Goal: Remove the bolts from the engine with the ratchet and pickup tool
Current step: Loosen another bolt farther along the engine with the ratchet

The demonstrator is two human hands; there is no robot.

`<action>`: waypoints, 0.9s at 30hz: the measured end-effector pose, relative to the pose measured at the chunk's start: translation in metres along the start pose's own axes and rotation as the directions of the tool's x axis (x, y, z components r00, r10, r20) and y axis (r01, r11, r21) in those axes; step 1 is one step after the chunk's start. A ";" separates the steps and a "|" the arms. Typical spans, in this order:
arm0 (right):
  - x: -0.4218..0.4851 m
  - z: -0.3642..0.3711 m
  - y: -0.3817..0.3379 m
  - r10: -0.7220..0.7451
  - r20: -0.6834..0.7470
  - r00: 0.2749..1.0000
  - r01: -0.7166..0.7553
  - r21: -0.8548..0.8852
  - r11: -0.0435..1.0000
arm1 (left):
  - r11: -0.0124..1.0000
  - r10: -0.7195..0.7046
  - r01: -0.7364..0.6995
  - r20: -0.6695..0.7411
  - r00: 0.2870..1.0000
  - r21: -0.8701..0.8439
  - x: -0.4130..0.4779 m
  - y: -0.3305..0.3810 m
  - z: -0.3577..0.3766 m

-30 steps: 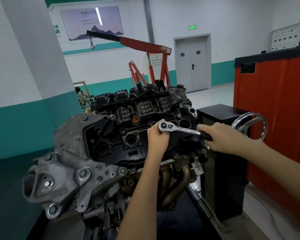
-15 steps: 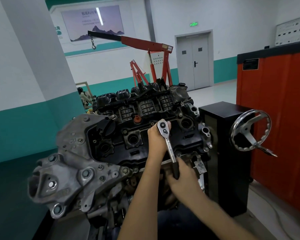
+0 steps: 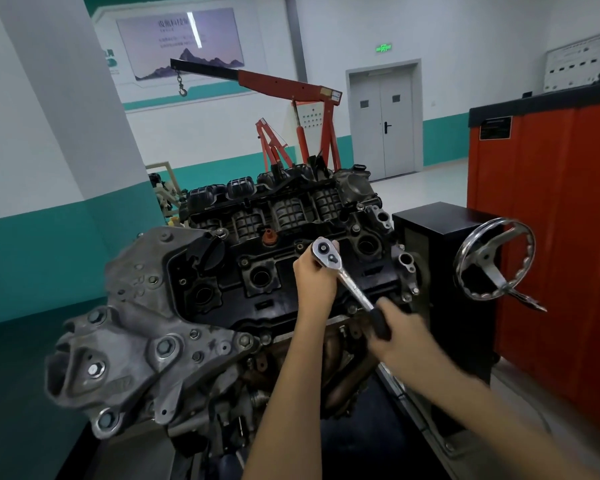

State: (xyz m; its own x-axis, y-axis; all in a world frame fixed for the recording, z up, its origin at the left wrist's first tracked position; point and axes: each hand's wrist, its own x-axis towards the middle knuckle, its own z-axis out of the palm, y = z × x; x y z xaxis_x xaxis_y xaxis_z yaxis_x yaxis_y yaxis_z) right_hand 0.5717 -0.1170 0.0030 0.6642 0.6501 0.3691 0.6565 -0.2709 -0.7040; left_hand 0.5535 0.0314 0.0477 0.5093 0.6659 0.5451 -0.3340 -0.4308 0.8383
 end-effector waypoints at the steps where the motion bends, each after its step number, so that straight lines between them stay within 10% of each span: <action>1: -0.008 0.023 -0.008 0.034 -0.019 0.999 -0.031 0.131 0.991 | 1.000 -0.004 0.004 -0.027 1.000 -0.006 0.001 0.000 0.002; 6: -0.008 0.063 -0.029 0.067 -0.024 0.997 -0.056 0.315 0.947 | 0.999 -0.038 0.038 -0.005 0.999 0.019 0.008 -0.002 -0.006; 11: 0.028 -0.042 0.013 -0.138 0.184 0.973 0.171 -0.178 0.969 | 0.995 0.011 -0.023 0.131 0.991 0.094 0.010 -0.001 -0.011; 16: 0.079 -0.096 -0.003 -0.293 0.220 0.931 0.364 -0.645 0.672 | 0.995 0.048 -0.054 0.073 0.996 0.083 0.007 0.000 -0.012; 21: 0.012 -0.017 0.013 -0.057 0.031 0.998 0.060 -0.095 0.994 | 0.999 0.025 -0.027 0.063 0.998 0.034 0.000 0.000 -0.004; 27: -0.014 0.069 -0.032 0.086 -0.024 0.996 -0.070 0.386 0.920 | 0.998 -0.026 0.028 -0.044 0.999 0.049 0.005 0.004 0.001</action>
State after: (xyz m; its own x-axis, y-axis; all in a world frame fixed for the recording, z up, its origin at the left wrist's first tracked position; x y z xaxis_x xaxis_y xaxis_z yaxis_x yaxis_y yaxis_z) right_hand 0.5171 -0.0687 -0.0215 0.7265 0.6070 0.3221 0.4193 -0.0203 -0.9076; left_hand 0.5553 0.0327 0.0542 0.4825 0.7031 0.5224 -0.2804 -0.4411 0.8525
